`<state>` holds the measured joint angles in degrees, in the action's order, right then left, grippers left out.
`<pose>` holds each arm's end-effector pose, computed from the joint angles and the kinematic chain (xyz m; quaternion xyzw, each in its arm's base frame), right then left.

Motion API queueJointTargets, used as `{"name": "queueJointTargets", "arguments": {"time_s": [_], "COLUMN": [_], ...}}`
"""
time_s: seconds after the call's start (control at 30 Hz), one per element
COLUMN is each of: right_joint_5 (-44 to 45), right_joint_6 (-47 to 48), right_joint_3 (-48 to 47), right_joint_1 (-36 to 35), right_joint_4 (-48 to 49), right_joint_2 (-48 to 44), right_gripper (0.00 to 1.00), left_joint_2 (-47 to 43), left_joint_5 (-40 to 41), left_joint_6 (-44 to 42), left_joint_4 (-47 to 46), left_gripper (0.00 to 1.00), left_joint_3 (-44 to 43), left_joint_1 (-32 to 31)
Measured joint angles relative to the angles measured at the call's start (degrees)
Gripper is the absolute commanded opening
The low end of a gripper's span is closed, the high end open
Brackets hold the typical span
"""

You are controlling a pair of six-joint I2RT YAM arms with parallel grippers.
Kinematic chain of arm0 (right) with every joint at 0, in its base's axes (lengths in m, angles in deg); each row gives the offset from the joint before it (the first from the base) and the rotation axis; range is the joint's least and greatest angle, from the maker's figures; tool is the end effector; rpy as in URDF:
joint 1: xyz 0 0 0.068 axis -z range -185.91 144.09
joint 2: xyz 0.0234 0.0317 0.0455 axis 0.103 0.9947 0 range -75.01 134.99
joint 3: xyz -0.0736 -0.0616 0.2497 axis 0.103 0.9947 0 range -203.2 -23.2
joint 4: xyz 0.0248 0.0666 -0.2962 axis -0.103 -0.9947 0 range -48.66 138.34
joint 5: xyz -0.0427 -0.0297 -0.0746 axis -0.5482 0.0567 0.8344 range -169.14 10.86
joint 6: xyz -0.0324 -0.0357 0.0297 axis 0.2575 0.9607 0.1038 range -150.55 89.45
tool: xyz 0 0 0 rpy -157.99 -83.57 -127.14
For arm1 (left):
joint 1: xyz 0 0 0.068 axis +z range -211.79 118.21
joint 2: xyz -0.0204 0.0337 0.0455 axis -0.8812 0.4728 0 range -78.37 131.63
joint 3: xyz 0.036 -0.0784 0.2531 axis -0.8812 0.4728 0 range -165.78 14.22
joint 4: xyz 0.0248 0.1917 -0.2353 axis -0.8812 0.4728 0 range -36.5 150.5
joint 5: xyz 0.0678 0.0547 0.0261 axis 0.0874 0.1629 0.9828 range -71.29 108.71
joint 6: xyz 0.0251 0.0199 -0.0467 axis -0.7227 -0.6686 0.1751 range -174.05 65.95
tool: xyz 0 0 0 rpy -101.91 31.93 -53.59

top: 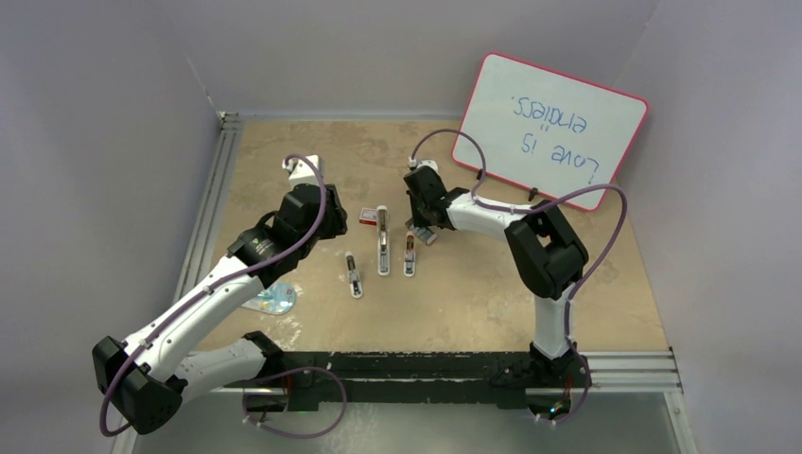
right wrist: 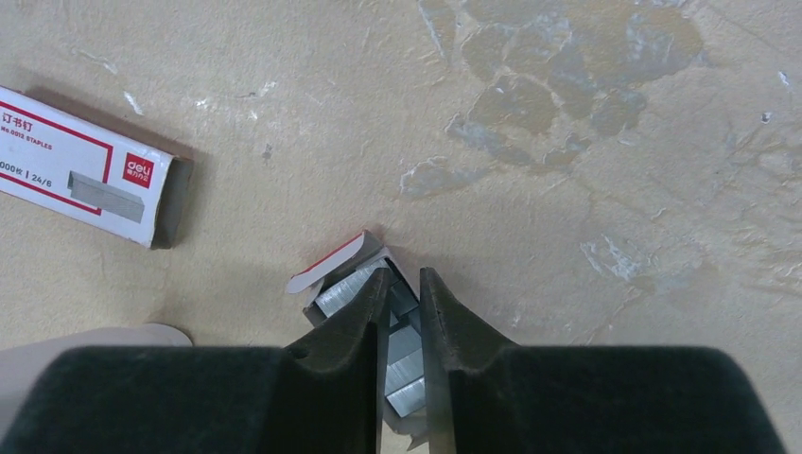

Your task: Load the staples into the stapler

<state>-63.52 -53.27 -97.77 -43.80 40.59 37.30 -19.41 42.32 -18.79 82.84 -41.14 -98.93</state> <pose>0.3721 0.2760 0.1422 -0.0700 0.9157 0.0807 0.3874 0.2273 -0.1523 0.3165 -0.0836 0.8615 -0.1311 0.4834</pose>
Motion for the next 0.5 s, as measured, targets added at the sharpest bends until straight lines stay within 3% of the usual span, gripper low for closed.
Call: {"name": "queueJointTargets", "arguments": {"time_s": [0.5], "right_joint_5": [0.4], "right_joint_6": [-0.9], "right_joint_3": [0.0], "right_joint_1": [0.0], "right_joint_4": [-0.2], "right_joint_2": [0.0], "right_gripper": [0.13], "left_joint_2": [0.0], "left_joint_5": [0.0], "left_joint_6": [0.0], "left_joint_4": [0.0], "left_gripper": [0.39], "left_joint_3": [0.0], "left_joint_1": [0.0]}}
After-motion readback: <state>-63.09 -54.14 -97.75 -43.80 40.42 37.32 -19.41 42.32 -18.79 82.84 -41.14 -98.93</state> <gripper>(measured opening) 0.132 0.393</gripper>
